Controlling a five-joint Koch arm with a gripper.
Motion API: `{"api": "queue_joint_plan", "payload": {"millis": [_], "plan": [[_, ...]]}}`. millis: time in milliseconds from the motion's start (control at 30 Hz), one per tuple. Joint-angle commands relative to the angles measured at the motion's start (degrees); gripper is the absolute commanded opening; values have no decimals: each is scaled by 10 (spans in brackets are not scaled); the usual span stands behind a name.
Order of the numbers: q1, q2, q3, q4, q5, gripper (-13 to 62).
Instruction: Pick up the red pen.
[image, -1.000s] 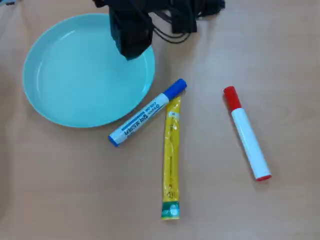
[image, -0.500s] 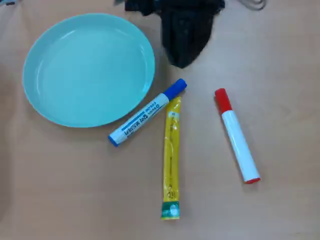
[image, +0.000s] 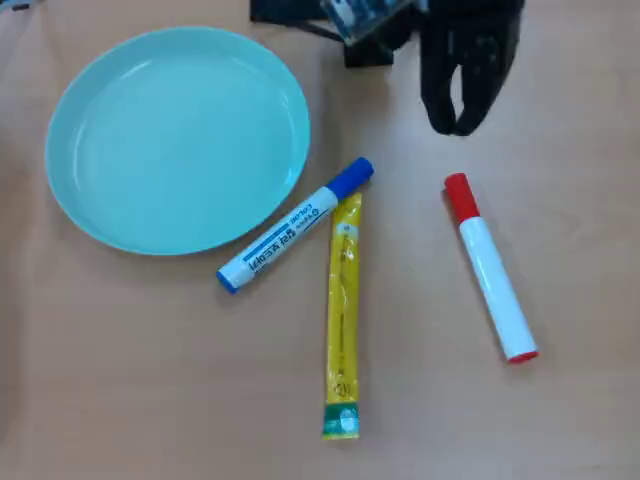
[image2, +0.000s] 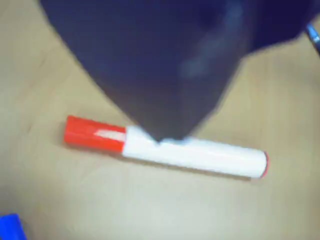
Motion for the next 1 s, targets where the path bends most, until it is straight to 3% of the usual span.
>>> {"api": "queue_joint_plan", "payload": {"millis": [0,167,400,733,967], "plan": [[-11,-5,-35,8,5,-65],[-41,-45,-46,-8,-27,-64],[-62,-138,-62,-25,-182,-58],[-65,-207,-62,-72,-291,21],[-65,-237,-62,-73,-371,227]]}}
